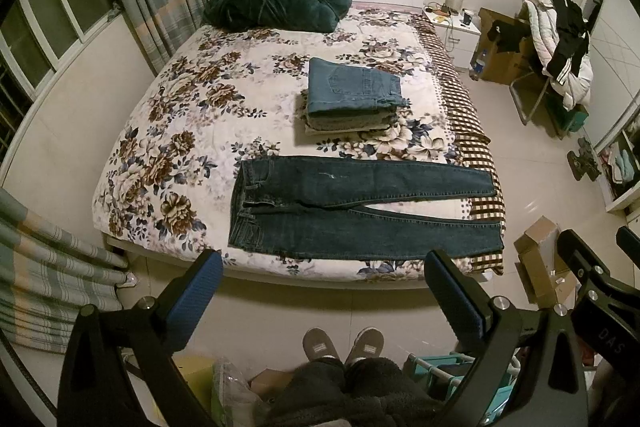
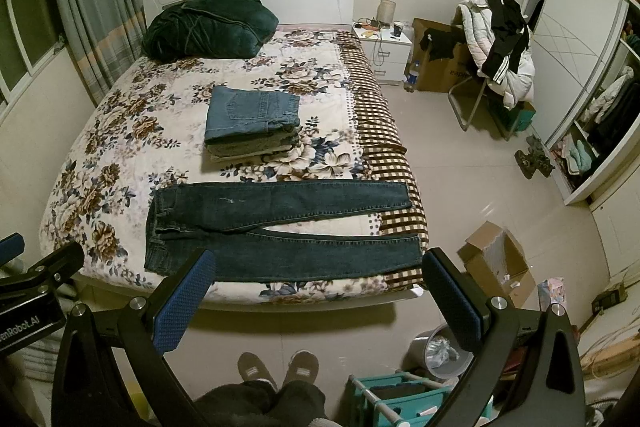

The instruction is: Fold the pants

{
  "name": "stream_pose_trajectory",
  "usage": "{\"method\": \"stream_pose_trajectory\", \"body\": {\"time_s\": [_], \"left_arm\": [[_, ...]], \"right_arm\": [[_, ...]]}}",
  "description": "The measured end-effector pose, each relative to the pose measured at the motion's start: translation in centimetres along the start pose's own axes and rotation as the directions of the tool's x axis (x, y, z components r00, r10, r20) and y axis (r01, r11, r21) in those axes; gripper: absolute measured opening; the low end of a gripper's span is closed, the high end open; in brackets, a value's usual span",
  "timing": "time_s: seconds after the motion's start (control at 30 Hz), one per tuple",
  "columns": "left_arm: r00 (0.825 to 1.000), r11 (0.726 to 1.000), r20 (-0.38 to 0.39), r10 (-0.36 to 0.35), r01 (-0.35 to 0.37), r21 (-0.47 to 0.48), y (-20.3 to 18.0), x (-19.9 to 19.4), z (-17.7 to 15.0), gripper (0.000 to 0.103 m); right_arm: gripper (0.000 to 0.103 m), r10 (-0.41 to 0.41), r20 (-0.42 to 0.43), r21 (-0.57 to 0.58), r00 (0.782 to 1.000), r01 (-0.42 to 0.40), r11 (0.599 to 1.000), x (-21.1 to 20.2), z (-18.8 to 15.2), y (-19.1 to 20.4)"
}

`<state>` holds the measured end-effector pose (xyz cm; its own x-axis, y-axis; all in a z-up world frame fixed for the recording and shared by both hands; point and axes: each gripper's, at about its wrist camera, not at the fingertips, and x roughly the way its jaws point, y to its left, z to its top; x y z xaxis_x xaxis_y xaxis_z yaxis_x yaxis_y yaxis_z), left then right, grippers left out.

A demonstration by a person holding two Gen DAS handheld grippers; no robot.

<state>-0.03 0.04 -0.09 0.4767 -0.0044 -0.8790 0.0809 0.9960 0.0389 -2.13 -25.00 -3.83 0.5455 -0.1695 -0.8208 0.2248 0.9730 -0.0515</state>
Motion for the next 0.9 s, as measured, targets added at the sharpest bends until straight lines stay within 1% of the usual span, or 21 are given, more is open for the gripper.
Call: {"method": "stream_pose_trajectory", "body": {"time_s": [0.4, 0.47, 0.57, 0.7, 0.77, 0.87, 0.9], "left_arm": [[1.0, 1.0, 0.0, -0.001, 0.001, 0.0, 0.0, 0.0, 0.0, 0.103], [1.0, 1.0, -0.007, -0.003, 0.003, 0.0, -0.5, -0.8, 0.8, 0.103], [1.0, 1.0, -0.012, -0.004, 0.004, -0.002, -1.4, -0.6, 1.6, 0.103], [1.0, 1.0, -0.014, -0.006, 0.006, -0.007, -2.3, -0.9, 1.8, 0.103], [1.0, 1.0, -0.015, -0.011, 0.011, -0.01, -2.0, -0.5, 1.3, 0.103], [1.0, 1.0, -0.021, -0.011, 0.01, -0.017, -1.9, 0.2, 1.1, 0.103], [1.0, 1.0, -0.024, -0.009, 0.008, -0.02, -2.0, 0.5, 1.2, 0.103]], "right_arm": [[0.103, 0.0, -0.002, 0.001, 1.0, 0.0, 1.0, 0.2, 0.1, -0.3], [0.103, -0.002, -0.002, 0.001, 1.0, 0.002, 1.0, 0.2, 0.1, -0.4], [0.103, -0.001, -0.006, 0.001, 1.0, 0.001, 1.0, 0.1, -0.3, 0.1], [0.103, -0.002, -0.006, 0.0, 1.0, 0.002, 1.0, -0.2, 0.1, 0.3], [0.103, 0.0, -0.01, 0.0, 1.0, 0.0, 1.0, -0.3, 0.2, 0.4], [0.103, 0.008, -0.026, 0.001, 1.0, -0.008, 1.0, 1.2, -0.4, 1.3], [0.103, 0.015, -0.035, 0.003, 0.999, -0.015, 1.0, 2.4, -2.3, 1.1]]}}
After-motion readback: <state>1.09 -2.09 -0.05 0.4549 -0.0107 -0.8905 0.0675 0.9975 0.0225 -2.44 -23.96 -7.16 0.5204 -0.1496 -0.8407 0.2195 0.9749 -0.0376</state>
